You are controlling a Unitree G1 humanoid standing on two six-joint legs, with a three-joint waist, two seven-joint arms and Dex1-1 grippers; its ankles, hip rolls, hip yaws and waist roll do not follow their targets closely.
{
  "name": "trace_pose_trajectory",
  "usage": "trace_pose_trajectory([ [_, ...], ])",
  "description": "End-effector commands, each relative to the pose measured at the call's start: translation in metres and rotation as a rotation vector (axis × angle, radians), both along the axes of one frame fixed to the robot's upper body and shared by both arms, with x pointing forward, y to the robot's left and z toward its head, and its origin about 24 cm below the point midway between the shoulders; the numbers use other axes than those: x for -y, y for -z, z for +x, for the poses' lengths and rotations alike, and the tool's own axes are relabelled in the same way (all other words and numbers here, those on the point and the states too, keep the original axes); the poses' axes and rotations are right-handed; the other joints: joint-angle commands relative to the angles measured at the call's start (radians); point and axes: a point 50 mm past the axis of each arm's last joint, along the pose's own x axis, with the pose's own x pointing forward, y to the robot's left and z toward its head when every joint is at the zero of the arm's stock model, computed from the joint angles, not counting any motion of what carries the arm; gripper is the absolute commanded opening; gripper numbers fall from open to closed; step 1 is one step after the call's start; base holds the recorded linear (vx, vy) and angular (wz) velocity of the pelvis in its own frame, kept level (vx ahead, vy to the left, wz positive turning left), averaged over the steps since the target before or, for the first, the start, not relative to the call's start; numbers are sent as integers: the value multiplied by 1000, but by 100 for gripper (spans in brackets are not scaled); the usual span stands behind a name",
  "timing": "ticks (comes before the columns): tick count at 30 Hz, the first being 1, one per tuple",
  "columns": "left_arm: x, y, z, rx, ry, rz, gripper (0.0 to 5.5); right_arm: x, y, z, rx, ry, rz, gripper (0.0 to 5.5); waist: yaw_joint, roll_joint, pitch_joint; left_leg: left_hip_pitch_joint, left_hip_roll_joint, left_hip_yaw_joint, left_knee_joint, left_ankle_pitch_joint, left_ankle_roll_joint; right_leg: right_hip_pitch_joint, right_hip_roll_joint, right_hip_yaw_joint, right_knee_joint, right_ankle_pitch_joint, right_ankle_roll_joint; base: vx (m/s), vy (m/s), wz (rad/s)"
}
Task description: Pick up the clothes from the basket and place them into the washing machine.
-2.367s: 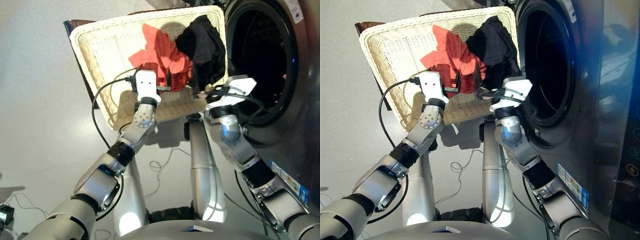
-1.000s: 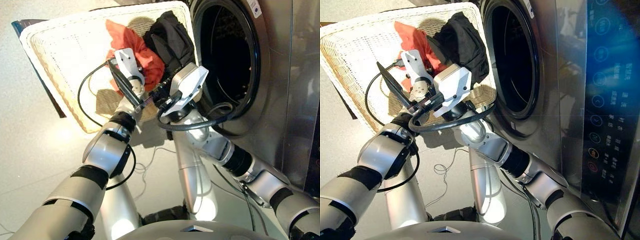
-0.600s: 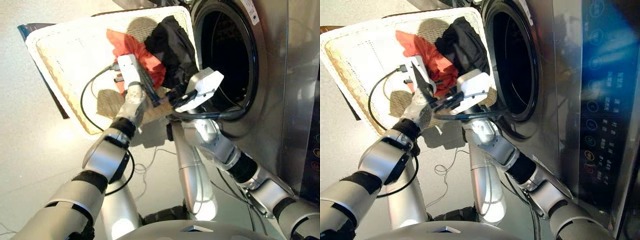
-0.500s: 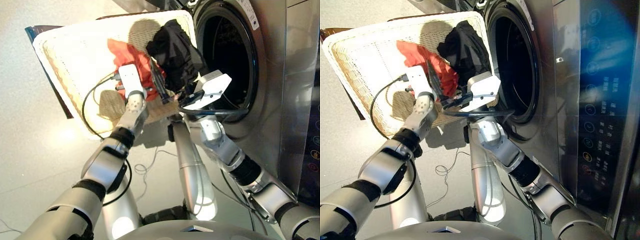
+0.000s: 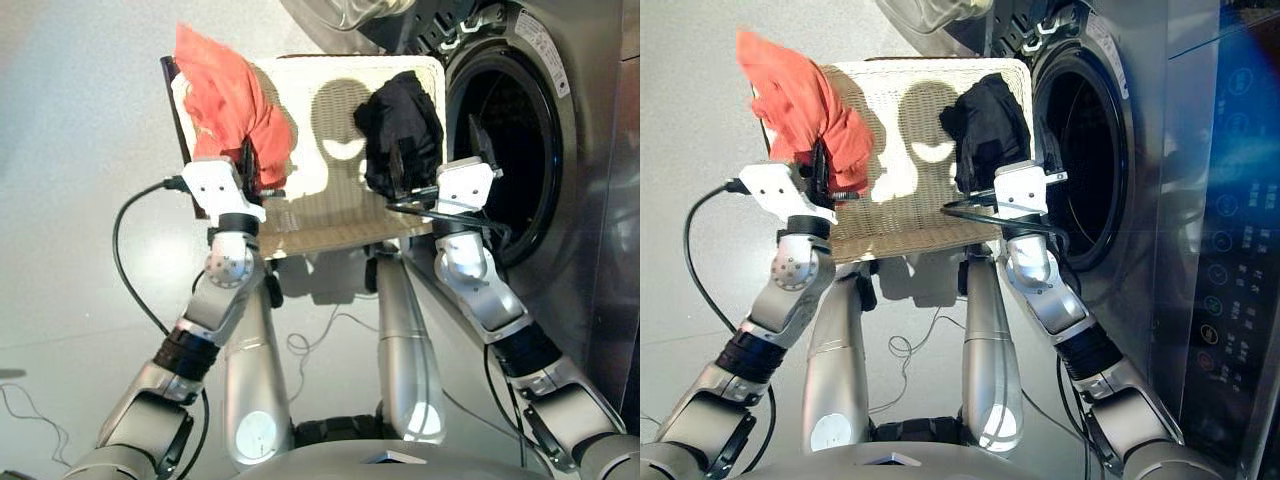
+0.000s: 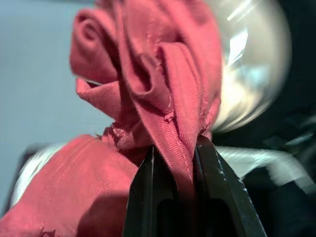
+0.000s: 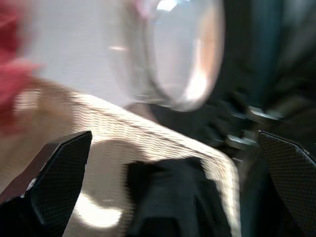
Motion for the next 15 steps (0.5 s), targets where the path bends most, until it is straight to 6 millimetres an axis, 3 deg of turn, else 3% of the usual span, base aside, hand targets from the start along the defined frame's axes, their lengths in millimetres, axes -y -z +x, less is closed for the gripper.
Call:
trace_pose_trajectory([
  [1, 7, -32, -29, 180, 203, -49, 0, 5, -31, -13, 123, -147, -223, 550, -7, 40, -12, -6, 3, -37, 70, -48, -1, 90, 13, -30, -75, 24, 31, 0, 0, 0],
  [7, 23, -31, -40, 123, 476, 70, 0, -9, -52, -18, 164, -312, -445, 550, -2, 37, -12, 4, 3, -36, 68, -43, -2, 94, 13, -28, -72, 26, 31, 0, 0, 0],
  [15, 47, -21, -40, 1, 696, 82, 0, -46, -87, -18, 334, -372, -464, 550, 9, 50, -12, 3, 1, -30, 69, -39, 0, 90, 10, -25, -74, 30, 31, 0, 0, 0],
])
